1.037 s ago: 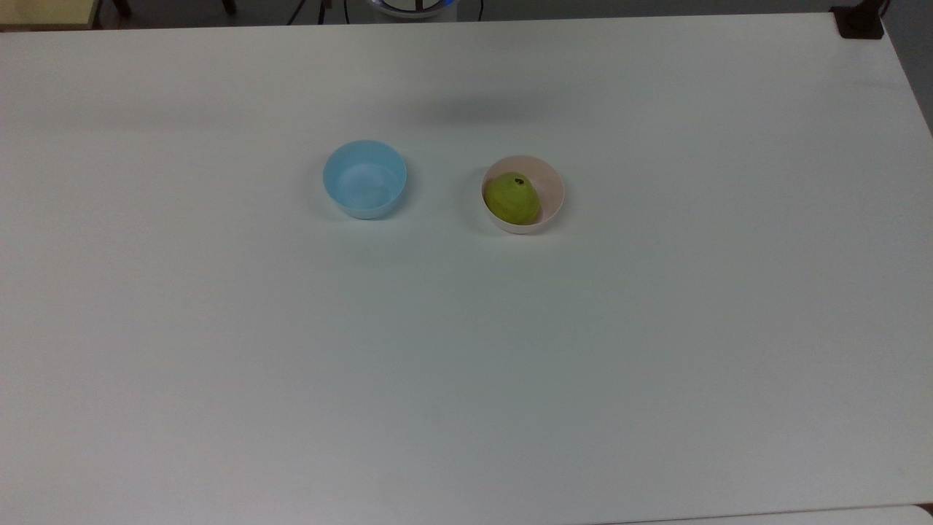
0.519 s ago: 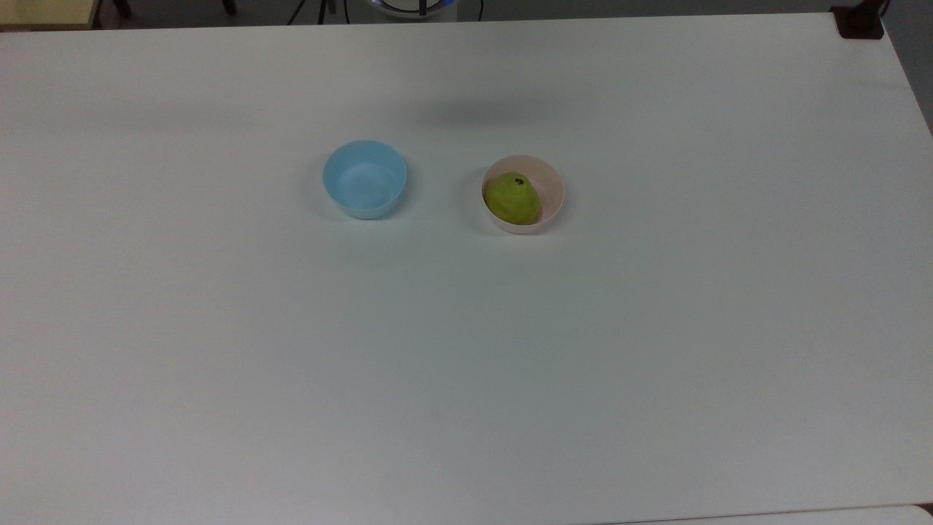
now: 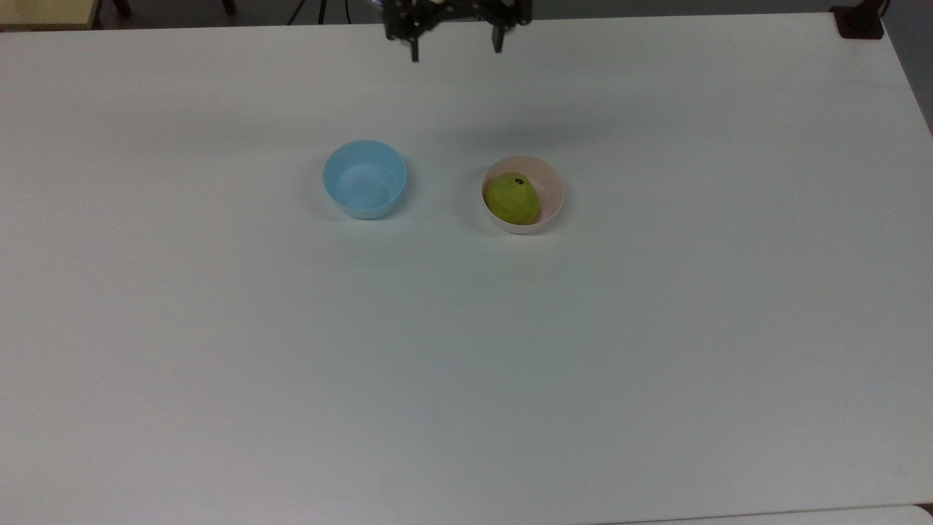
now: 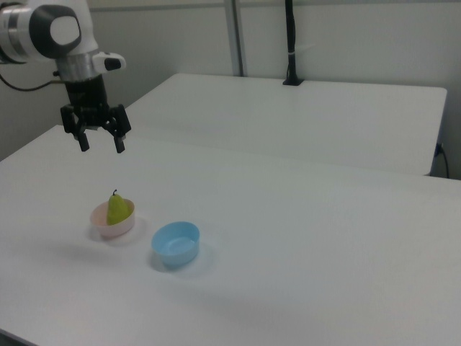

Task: Pick up a pear from the bowl
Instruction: 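Move the open gripper over the pink bowl and lower onto the pear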

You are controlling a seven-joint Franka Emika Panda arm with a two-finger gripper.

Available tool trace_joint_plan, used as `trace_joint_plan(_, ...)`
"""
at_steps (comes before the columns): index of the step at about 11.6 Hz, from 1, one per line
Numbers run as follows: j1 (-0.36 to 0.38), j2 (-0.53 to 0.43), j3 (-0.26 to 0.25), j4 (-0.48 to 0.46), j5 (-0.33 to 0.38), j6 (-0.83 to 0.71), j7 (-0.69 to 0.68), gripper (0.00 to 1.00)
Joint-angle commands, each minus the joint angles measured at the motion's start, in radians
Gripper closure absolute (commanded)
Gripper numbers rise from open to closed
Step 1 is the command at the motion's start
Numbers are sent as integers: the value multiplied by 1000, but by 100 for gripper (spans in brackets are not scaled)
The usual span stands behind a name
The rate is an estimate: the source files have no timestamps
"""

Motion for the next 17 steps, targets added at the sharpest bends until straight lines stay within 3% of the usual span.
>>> trace_joint_plan(1,68,88,-11,-18,15,91,-16,0)
trace_joint_plan(6,125,233,-11,-18,13,172,1,0)
trace_joint_plan(9,125,257,-11,-57,4,255,3,0)
trace_joint_plan(14,144,308,-11,-87,-19,321,2,10)
trace_joint_plan(17,142,329,-11,-90,-36,338,2,22)
